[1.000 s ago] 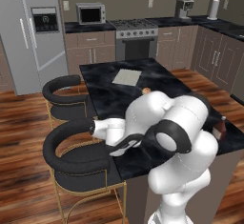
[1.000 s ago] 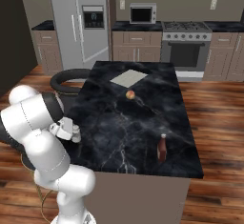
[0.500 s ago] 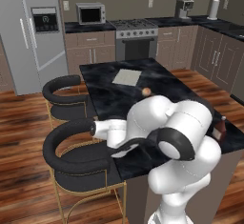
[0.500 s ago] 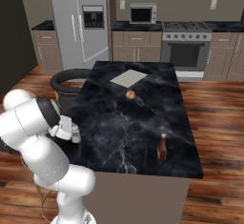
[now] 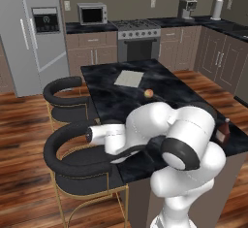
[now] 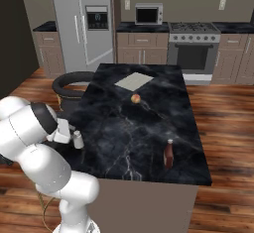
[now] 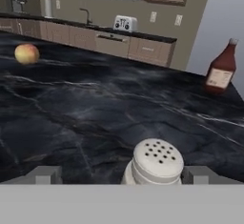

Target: Move the shaker and ketchup from the cabinet to the dining counter.

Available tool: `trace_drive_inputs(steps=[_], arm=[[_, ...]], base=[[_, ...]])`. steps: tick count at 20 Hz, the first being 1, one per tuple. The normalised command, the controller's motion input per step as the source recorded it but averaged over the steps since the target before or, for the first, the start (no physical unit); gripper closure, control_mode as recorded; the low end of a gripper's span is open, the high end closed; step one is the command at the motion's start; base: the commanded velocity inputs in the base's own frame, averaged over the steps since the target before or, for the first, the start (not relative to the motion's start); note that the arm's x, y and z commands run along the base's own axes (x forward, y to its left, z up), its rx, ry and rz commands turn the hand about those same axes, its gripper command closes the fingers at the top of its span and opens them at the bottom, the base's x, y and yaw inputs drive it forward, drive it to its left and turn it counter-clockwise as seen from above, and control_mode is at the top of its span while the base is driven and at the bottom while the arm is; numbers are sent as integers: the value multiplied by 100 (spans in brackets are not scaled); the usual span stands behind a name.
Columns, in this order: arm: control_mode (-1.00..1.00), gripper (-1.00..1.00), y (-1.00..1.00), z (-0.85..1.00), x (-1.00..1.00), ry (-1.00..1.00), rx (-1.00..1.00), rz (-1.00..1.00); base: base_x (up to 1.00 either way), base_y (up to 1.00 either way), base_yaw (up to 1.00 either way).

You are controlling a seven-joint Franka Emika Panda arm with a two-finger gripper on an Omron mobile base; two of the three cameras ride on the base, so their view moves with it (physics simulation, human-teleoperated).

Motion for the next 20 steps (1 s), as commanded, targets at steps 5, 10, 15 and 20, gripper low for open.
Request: trace_drive_inputs(steps=[5,10,15,20], arm=[[-100,-100,6,14,0,-6,-7,-5],[-100,-100,0,33,-2,-1,-8,-11],[-100,-100,0,45,-12,-3,-7,-10],[-100,-100,0,77,-34,-15,0,-1]], base=[[0,0,0],[0,0,0],[0,0,0],[0,0,0]])
